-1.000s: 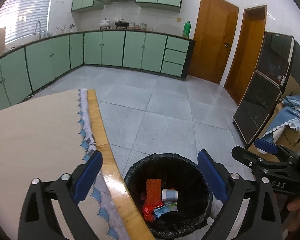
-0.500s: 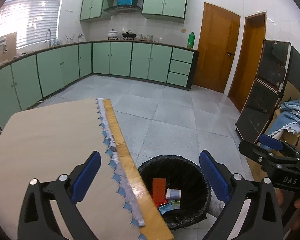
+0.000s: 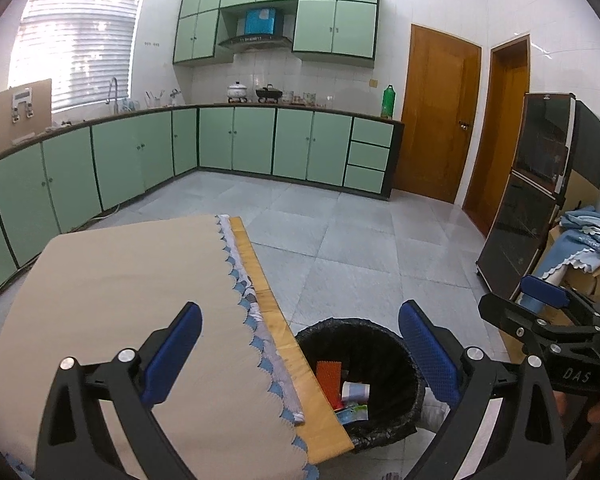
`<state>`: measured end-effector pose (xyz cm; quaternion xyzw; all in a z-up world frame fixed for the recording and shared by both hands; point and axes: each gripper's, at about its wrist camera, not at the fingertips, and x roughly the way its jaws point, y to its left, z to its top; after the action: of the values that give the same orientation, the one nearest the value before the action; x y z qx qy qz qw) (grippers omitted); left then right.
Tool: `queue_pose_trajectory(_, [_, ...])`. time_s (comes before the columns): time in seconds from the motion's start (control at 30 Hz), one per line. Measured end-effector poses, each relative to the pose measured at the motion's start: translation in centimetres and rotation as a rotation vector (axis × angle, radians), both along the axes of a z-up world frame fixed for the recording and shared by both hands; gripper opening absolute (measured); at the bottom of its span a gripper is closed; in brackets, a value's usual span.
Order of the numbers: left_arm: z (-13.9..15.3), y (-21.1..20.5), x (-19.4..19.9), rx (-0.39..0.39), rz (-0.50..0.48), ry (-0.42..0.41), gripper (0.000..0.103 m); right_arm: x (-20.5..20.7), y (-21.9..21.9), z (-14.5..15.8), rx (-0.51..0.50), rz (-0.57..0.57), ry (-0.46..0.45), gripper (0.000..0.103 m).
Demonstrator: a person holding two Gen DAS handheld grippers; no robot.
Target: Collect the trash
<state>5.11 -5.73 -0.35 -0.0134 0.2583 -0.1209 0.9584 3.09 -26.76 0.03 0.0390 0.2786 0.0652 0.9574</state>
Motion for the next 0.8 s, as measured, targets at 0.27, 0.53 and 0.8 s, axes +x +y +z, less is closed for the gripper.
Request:
queue_pose_trajectory(0.27, [0.3, 0.8, -2.2, 0.014, 0.011, -0.036, 0.097, -2.1, 1.1, 0.6, -0.008, 0.023, -0.039, 0.098])
queue_pose_trajectory(0.53, [0.5, 1.6, -3.4, 0.006, 0.028, -0.057, 0.097, -3.1, 2.2, 1.0, -0.02, 0.047, -0.069, 0.098])
queue_pose_trajectory(0.8, [0.7, 2.1, -3.8, -0.003, 0.043, -0.065, 0.097, -3.2, 2.7, 1.2, -0.022, 0.059, -0.071, 0.098])
